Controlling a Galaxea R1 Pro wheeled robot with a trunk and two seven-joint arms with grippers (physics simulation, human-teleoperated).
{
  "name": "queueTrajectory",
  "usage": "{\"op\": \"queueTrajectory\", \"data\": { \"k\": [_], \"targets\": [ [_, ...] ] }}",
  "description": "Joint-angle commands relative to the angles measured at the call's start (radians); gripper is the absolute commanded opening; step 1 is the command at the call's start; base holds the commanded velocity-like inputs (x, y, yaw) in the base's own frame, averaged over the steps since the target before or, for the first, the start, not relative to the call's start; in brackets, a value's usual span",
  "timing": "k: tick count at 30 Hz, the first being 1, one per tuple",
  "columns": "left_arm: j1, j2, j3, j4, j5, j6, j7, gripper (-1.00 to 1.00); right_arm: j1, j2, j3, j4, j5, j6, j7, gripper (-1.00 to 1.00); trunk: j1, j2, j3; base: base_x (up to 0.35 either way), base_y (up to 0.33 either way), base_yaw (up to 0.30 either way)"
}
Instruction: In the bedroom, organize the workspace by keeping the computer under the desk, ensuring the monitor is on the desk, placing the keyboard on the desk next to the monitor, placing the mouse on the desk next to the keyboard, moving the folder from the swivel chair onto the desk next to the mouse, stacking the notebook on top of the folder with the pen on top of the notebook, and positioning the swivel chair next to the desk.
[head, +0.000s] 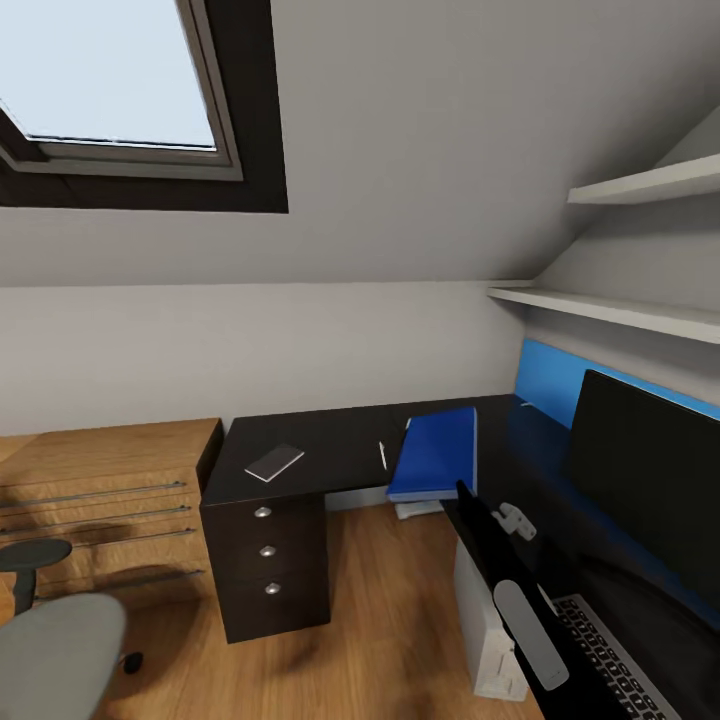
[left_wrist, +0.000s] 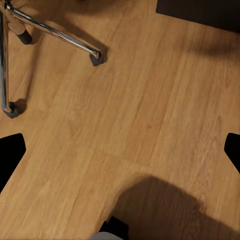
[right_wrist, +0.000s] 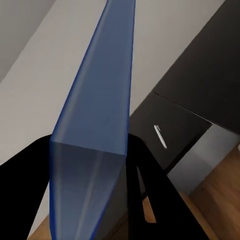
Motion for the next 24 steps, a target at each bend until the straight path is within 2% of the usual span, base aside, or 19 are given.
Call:
{"op": "queueTrajectory", "data": {
  "k": [1, 3, 5, 8, 12, 13, 14, 19, 22, 24],
  "targets": [
    [-0.001, 0.001, -0.008, -0.001, 0.003, -0.002, 0.008, 1.0, -0.001, -0.001, 0.004, 0.0, -0.01, -0.007, 0.001, -1.0, 0.0, -0.001, -0.001, 0.0, 0.0, 0.0],
    [-0.001, 0.002, -0.007, -0.001, 0.003, -0.002, 0.01, 1.0, -0.001, -0.001, 0.006, 0.003, -0.01, -0.009, 0.008, -1.0, 0.0, -0.001, -0.001, 0.0, 0.0, 0.0],
    [-0.001, 0.002, -0.005, -0.001, 0.005, -0.002, 0.012, 1.0, -0.001, 0.044, 0.003, 0.002, -0.01, -0.009, -0.023, -1.0, 0.0, -0.001, -0.001, 0.0, 0.0, 0.0],
    [-0.001, 0.003, -0.005, -0.001, 0.005, -0.002, 0.012, 1.0, -0.001, 0.077, -0.002, 0.002, -0.014, -0.009, -0.074, -1.0, 0.0, -0.001, -0.001, 0.0, 0.0, 0.0],
    [-0.001, 0.003, -0.005, -0.001, 0.005, -0.002, 0.012, 1.0, -0.001, 0.092, -0.006, 0.002, -0.044, -0.009, -0.119, -1.0, 0.0, -0.001, -0.001, 0.0, 0.0, 0.0],
    [-0.001, 0.002, -0.005, -0.001, 0.004, -0.002, 0.012, 1.0, -0.001, 0.095, -0.009, 0.003, -0.081, -0.009, -0.131, -1.0, 0.0, -0.001, -0.001, 0.0, 0.0, 0.0],
    [-0.001, 0.002, -0.005, -0.001, 0.004, -0.002, 0.012, 1.0, -0.001, 0.096, -0.01, 0.003, -0.097, -0.009, -0.133, -1.0, 0.0, -0.001, -0.001, 0.0, 0.0, 0.0],
    [-0.001, 0.002, -0.005, -0.001, 0.004, -0.002, 0.012, 1.0, -0.001, 0.097, -0.021, 0.003, -0.227, -0.009, -0.14, -1.0, 0.0, -0.001, -0.001, 0.0, 0.0, 0.0],
    [-0.001, 0.002, -0.005, -0.001, 0.004, -0.002, 0.012, 1.0, -0.001, 0.098, -0.022, 0.003, -0.264, -0.009, -0.14, -1.0, 0.0, -0.001, -0.001, 0.0, 0.0, 0.0],
    [-0.001, 0.002, -0.005, -0.001, 0.004, -0.002, 0.012, 1.0, -0.001, 0.098, -0.022, 0.003, -0.274, -0.009, -0.139, -1.0, 0.0, -0.001, -0.001, 0.0, 0.0, 0.0]
  ]
}}
